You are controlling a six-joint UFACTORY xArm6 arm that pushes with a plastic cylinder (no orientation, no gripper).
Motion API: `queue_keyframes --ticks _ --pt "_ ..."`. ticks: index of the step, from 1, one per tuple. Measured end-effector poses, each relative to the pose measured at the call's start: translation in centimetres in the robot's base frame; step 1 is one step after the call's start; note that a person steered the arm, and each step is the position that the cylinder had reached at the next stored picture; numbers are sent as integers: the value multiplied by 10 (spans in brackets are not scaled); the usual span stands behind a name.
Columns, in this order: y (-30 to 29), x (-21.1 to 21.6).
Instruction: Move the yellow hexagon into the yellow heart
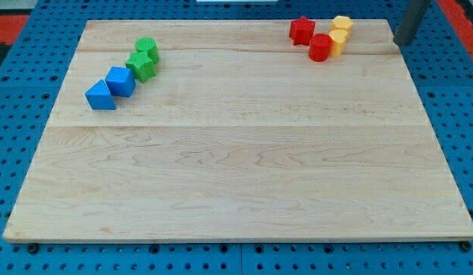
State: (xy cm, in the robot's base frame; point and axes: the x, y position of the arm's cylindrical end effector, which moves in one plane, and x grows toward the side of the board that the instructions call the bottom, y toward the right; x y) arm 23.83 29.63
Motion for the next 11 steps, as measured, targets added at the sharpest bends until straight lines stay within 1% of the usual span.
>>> queue_keyframes --ticks 1,2,4,8,9,10,11 --pt "-9 -37" --pt "-38 -47" --pt "-91 -45" --pt "-92 -47" --pt "-125 -46" --pt "-140 -47" --pt "-168 -46"
